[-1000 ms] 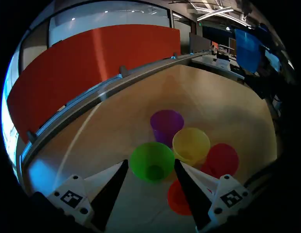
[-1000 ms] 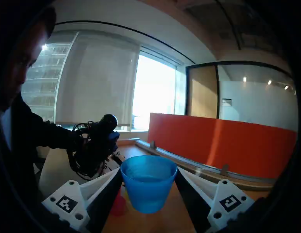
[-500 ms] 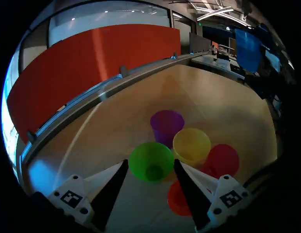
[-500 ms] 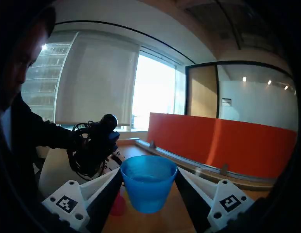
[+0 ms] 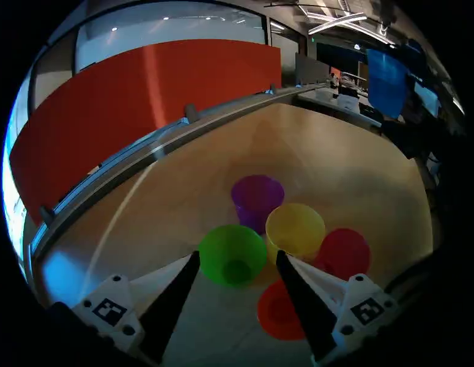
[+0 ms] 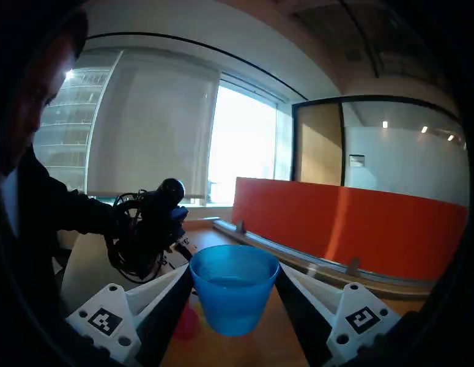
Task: Pour water
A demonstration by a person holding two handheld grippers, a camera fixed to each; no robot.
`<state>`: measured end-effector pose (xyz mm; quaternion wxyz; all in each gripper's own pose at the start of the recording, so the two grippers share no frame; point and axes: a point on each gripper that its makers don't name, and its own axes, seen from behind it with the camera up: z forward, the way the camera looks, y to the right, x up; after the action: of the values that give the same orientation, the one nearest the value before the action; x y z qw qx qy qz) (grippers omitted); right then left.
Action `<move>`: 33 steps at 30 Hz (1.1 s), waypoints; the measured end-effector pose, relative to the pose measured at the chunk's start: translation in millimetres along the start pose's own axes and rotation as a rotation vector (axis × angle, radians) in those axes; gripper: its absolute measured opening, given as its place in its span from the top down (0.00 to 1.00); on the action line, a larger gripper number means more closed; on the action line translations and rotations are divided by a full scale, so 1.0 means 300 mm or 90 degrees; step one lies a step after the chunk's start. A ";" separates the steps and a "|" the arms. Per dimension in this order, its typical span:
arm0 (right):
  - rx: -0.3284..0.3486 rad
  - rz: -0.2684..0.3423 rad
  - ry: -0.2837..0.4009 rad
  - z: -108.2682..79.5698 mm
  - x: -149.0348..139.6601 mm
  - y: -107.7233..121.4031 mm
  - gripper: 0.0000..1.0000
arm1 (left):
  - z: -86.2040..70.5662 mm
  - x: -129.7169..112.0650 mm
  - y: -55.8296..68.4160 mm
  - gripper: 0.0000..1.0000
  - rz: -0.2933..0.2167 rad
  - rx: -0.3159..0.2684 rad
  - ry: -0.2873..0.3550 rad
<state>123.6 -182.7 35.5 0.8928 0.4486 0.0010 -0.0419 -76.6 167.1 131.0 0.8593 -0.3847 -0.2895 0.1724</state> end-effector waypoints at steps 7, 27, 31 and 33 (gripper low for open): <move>0.001 0.000 -0.001 0.003 0.000 -0.007 0.09 | 0.008 -0.007 -0.009 0.08 0.009 0.010 -0.009; 0.002 0.005 -0.007 0.001 -0.028 0.001 0.09 | 0.046 -0.040 -0.026 0.07 0.000 0.015 -0.035; 0.001 0.006 -0.007 0.001 -0.034 0.007 0.09 | 0.056 -0.044 -0.026 0.07 0.000 0.014 -0.038; 0.000 0.008 -0.007 0.002 -0.036 0.009 0.09 | 0.061 -0.045 -0.028 0.07 -0.001 0.014 -0.039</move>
<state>113.1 -180.8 38.3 0.8929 0.4486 -0.0065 -0.0389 -98.0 165.0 142.2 0.8546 -0.3693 -0.3140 0.1864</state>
